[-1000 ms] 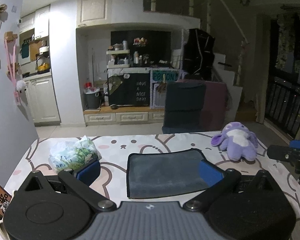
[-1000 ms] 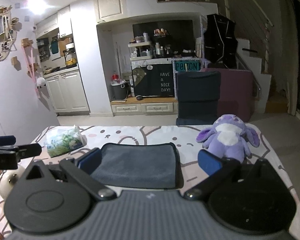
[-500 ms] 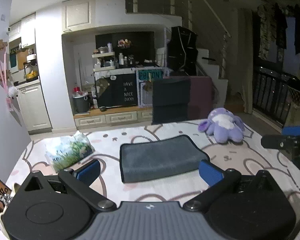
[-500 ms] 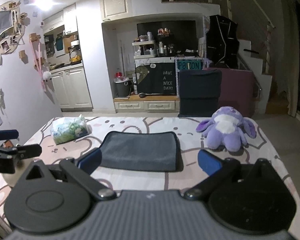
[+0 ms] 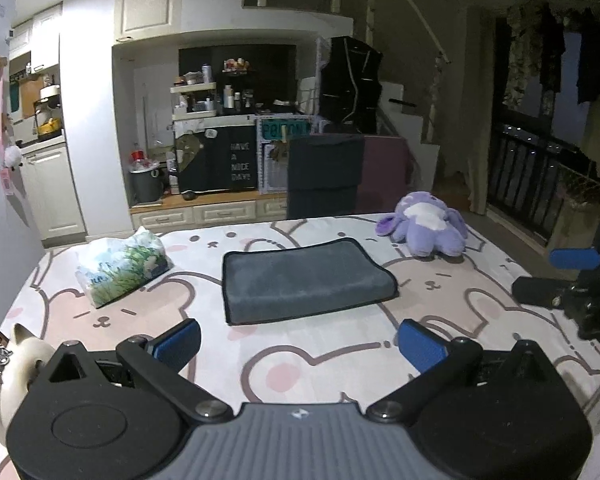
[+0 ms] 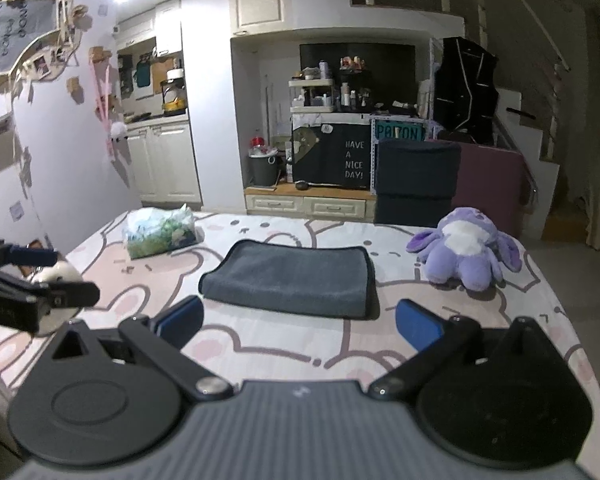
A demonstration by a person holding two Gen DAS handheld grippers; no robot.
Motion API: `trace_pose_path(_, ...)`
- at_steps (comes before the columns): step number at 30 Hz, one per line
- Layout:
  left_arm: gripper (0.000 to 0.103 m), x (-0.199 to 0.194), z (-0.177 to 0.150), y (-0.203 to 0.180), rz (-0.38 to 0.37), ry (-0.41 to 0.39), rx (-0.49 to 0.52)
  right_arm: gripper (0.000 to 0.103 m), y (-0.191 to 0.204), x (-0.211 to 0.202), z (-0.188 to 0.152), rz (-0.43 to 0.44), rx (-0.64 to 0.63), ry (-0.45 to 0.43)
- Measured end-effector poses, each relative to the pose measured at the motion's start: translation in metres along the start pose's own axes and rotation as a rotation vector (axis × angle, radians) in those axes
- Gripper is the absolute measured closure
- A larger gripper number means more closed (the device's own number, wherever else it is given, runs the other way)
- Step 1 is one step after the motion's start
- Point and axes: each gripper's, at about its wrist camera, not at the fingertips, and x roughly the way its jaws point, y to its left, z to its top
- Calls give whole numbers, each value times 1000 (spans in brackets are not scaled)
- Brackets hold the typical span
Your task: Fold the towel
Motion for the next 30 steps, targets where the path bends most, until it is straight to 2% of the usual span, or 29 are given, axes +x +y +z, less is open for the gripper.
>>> trace_pose_path(7, 0, -6, -7, -4, -31, 14, 13, 0, 4, -7, -5, 10, -27, 12)
trace_pose_path(13, 0, -9, -15, -4, -7, 40, 2, 0, 4, -11, -10, 31, -35, 40)
trace_pose_path(19, 0, -13, -21, -2, -26, 52, -4, 0, 3, -13, -15, 21, -37, 62)
trace_pose_path(30, 0, -13, -31, -7, -32, 80, 9, 0, 1, -16, -19, 40, -15, 54)
